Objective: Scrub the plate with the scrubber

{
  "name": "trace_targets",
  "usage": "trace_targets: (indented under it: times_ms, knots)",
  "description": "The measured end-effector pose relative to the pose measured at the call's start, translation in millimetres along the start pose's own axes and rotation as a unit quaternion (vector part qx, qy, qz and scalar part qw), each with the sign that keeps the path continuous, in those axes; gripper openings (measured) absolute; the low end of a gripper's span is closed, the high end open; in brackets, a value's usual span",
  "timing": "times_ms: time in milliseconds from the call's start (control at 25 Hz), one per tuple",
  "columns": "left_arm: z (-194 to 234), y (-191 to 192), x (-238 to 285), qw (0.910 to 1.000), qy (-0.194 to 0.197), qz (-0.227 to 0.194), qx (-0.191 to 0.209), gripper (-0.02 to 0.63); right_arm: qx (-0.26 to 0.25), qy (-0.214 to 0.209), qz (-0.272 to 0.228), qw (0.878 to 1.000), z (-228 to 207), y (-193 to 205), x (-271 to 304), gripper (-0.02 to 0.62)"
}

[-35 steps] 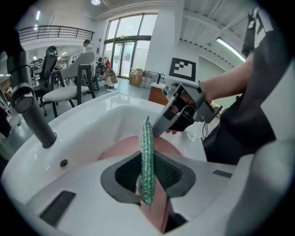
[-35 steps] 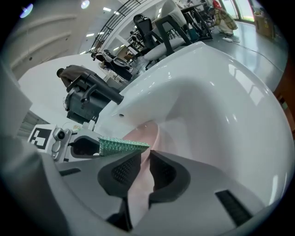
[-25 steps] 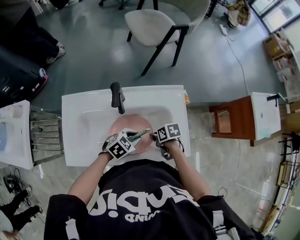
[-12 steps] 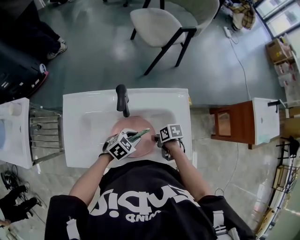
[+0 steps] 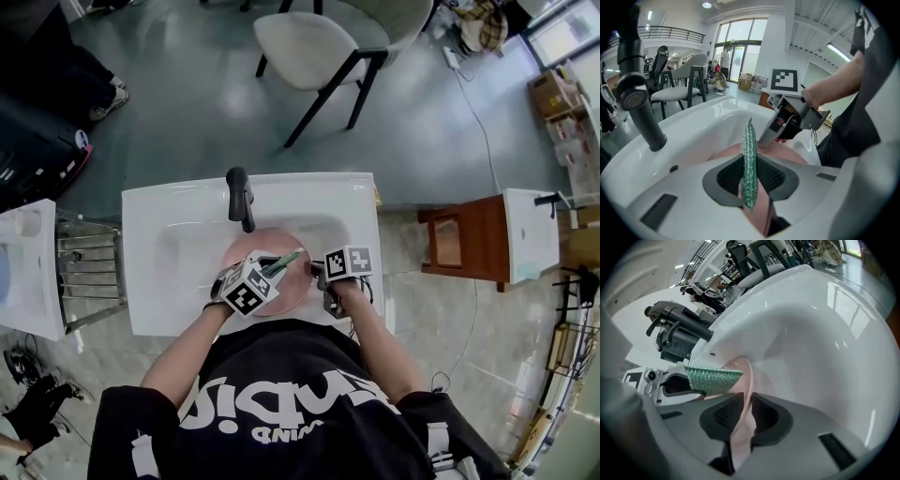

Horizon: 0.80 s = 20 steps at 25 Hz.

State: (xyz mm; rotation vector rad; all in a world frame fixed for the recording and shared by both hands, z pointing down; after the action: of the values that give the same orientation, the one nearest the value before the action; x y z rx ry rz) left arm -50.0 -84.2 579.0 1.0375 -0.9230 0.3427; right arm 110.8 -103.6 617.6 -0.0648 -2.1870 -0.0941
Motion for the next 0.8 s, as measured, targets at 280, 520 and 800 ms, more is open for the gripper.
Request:
trace_targets:
  times_ms: [280, 520, 800]
  knots:
    - [-0.8, -16.2, 25.5, 0.9986, -0.002, 0.027, 0.045, 0.091, -0.026, 0.021, 0.013, 0.999, 2.7, -0.7, 5.8, 0.069]
    - [-7.4, -8.5, 25.4, 0.9859, 0.005, 0.081, 0.147, 0.091, -0.001, 0.009, 0.012, 1.000, -5.5, -0.9, 8.3, 0.066]
    - [-18.2, 0.0, 40.0, 0.9710, 0.021, 0.103, 0.215, 0.091, 0.020, -0.002, 0.015, 1.000, -12.9, 3.9, 9.7, 0.073]
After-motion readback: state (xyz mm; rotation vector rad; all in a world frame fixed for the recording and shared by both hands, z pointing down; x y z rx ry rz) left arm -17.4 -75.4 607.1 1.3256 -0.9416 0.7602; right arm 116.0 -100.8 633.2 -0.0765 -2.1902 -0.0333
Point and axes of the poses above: the fingertips, and each gripper's own axes: x forward along the fingers, z to its left, y out of its underside, the point moved 8 cm from there along -x, backward along the fingers, and after that the axes turned 5 degrees about z, right-handed, at the moved point
